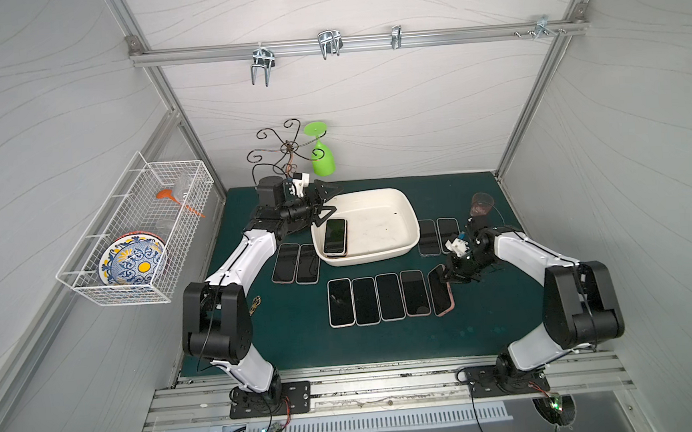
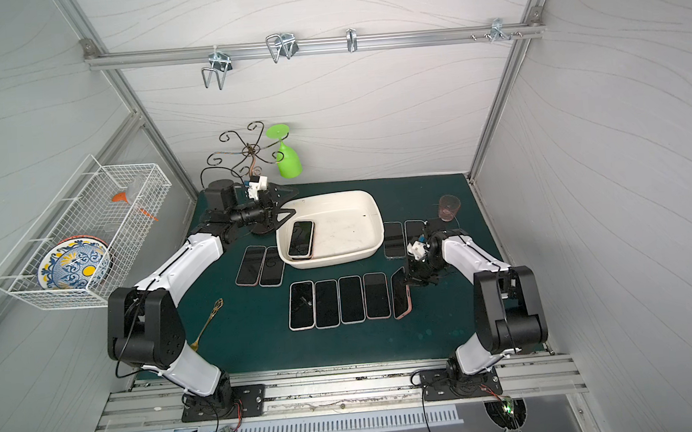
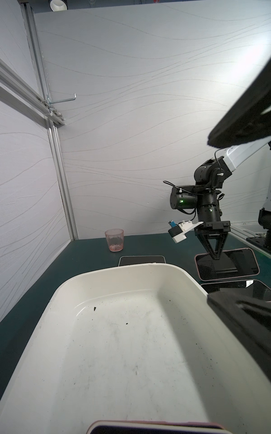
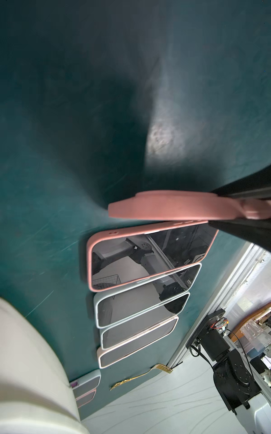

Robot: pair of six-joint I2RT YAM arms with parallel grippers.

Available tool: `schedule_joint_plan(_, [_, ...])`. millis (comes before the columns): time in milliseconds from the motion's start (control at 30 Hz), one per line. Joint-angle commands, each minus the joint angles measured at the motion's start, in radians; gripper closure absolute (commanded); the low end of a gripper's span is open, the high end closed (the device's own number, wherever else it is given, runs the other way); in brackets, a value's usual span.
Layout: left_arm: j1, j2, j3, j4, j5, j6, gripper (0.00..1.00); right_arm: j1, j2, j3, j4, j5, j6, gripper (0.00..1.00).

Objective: Take the phone out of the storage box
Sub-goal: Place the phone at the center of the board.

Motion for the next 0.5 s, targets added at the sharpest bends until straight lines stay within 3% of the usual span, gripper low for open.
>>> schedule_joint_plan(0, [-0.004,-0.029,-0.004,0.031,0.004,0.03,0.0,0.026,0.058,-0.007,0.058,0.015,-0.003,1.0])
schedule_joint_plan(333, [-0.005,-0.022,-0.017,0.033,0.009,0.035,0.0,0.028,0.087,-0.022,0.083,0.01,-0.001,1.0])
schedule_joint_plan(400, [-0.005,-0.023,-0.02,0.029,0.007,0.037,0.0,0.028,0.09,-0.022,0.075,0.02,0.0,0.96])
schedule_joint_plan(467, [-0.004,-0.022,-0.02,0.02,0.004,0.043,0.0,0.026,0.092,-0.022,0.064,0.038,0.003,0.84])
